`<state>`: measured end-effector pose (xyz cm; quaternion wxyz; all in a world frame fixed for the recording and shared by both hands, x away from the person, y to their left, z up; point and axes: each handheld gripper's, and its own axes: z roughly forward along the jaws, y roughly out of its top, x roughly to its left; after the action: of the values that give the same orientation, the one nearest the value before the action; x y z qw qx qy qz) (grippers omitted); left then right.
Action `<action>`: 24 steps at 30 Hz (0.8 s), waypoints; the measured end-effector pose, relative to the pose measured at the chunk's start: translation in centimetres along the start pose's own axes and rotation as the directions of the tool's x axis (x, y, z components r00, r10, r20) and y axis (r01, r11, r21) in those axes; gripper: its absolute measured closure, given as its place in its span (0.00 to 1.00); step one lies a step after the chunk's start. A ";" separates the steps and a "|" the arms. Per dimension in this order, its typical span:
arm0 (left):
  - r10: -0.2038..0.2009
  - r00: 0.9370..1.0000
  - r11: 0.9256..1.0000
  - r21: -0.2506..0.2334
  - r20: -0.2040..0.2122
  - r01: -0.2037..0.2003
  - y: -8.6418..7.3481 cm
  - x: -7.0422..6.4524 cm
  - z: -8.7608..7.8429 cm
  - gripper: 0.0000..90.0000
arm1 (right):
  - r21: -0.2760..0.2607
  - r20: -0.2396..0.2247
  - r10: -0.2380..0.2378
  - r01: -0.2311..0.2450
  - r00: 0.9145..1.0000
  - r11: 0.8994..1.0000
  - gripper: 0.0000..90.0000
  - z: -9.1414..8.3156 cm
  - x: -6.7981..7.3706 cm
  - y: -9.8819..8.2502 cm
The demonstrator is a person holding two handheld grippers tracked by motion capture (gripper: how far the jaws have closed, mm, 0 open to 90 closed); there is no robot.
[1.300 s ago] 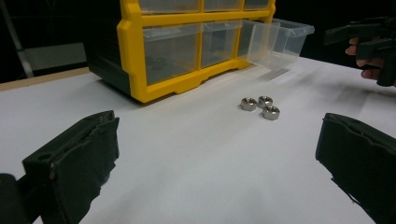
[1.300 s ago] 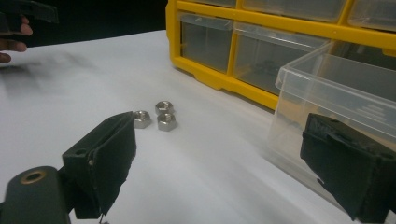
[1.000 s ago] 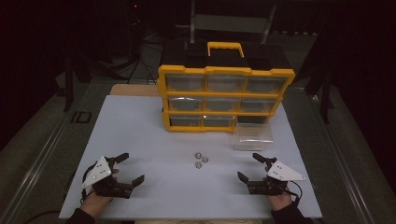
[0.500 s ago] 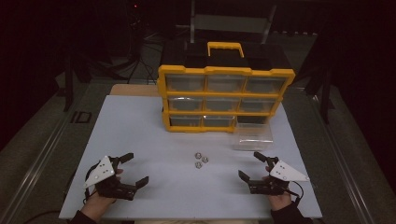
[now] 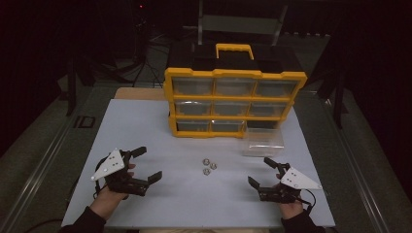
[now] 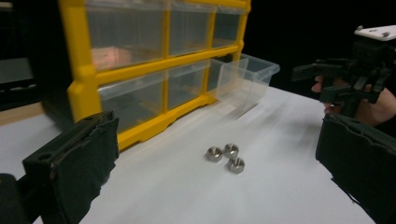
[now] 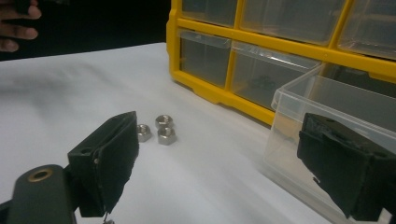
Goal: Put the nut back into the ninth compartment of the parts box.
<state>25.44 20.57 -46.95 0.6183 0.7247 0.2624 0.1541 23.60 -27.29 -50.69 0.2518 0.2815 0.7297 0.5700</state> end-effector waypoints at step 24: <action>-0.002 0.993 0.996 0.084 0.121 -0.008 3.1 0.4 6.9 0.00 | 0.000 -0.029 0.009 -0.009 1.000 1.000 0.14 0.2 0.0 -0.1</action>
<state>30.15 14.88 -45.26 0.6014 0.7586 0.2298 0.0996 23.71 -27.18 -50.80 0.2386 0.2766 0.7318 0.5754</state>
